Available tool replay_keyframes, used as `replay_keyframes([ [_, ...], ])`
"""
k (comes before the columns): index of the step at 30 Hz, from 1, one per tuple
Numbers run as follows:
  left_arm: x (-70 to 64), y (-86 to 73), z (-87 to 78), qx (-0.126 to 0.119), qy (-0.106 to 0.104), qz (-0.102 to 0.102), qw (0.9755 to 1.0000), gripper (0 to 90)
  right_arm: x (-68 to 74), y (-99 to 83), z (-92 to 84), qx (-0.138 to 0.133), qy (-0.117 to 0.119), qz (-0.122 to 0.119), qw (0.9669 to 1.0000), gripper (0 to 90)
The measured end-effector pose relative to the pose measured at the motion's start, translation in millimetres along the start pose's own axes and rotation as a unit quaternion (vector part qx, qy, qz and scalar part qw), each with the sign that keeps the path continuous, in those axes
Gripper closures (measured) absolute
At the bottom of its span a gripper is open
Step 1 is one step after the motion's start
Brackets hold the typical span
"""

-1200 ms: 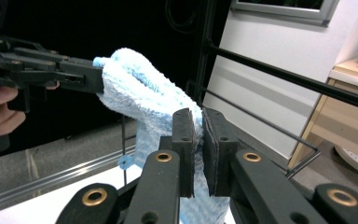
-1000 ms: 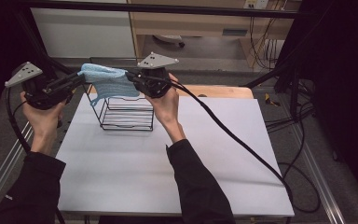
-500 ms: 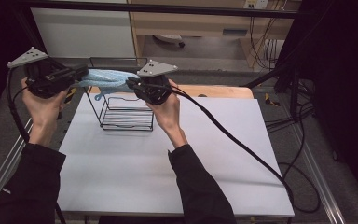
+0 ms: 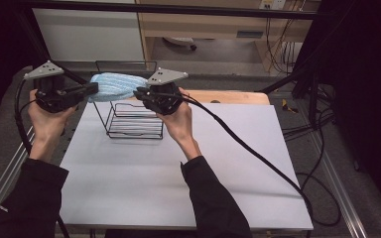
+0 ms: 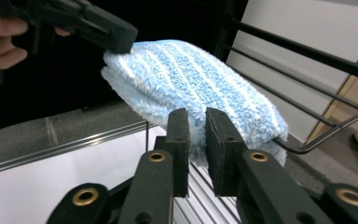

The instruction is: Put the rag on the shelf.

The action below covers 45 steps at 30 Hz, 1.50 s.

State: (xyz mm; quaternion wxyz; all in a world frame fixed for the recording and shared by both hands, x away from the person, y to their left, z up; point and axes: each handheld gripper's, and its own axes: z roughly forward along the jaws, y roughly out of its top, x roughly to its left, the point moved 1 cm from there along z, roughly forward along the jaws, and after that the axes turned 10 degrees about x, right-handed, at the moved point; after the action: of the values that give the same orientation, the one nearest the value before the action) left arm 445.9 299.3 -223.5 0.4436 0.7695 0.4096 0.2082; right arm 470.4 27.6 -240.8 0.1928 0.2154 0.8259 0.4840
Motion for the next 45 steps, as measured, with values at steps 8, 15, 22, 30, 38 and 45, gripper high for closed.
replay_keyframes([
  [8,-0.1,-17.9,10.0,0.026,-0.002,0.008,0.9996,89.0,-0.4,1.3,-0.6,-0.007,0.018,0.017,0.9997,73.9],
  [15,2.8,-30.0,23.1,0.036,0.000,0.003,0.9993,89.2,-2.4,-8.6,14.4,0.034,0.035,0.044,0.9978,89.3],
  [22,7.3,-38.3,39.1,0.043,0.008,-0.003,0.9991,89.4,-8.7,-24.0,30.3,0.050,0.028,0.062,0.9965,90.0],
  [30,12.5,-38.1,47.8,0.032,0.018,-0.014,0.9992,89.4,-15.3,-33.1,39.6,0.041,0.014,0.075,0.9963,90.0],
  [38,12.4,-39.0,41.0,0.023,0.007,-0.017,0.9996,88.8,-12.6,-31.9,35.0,0.032,0.014,0.063,0.9974,86.3],
  [45,8.3,-34.6,24.7,0.014,-0.001,-0.015,0.9998,82.4,-6.6,-24.4,20.9,0.014,0.024,0.058,0.9979,76.2],
])
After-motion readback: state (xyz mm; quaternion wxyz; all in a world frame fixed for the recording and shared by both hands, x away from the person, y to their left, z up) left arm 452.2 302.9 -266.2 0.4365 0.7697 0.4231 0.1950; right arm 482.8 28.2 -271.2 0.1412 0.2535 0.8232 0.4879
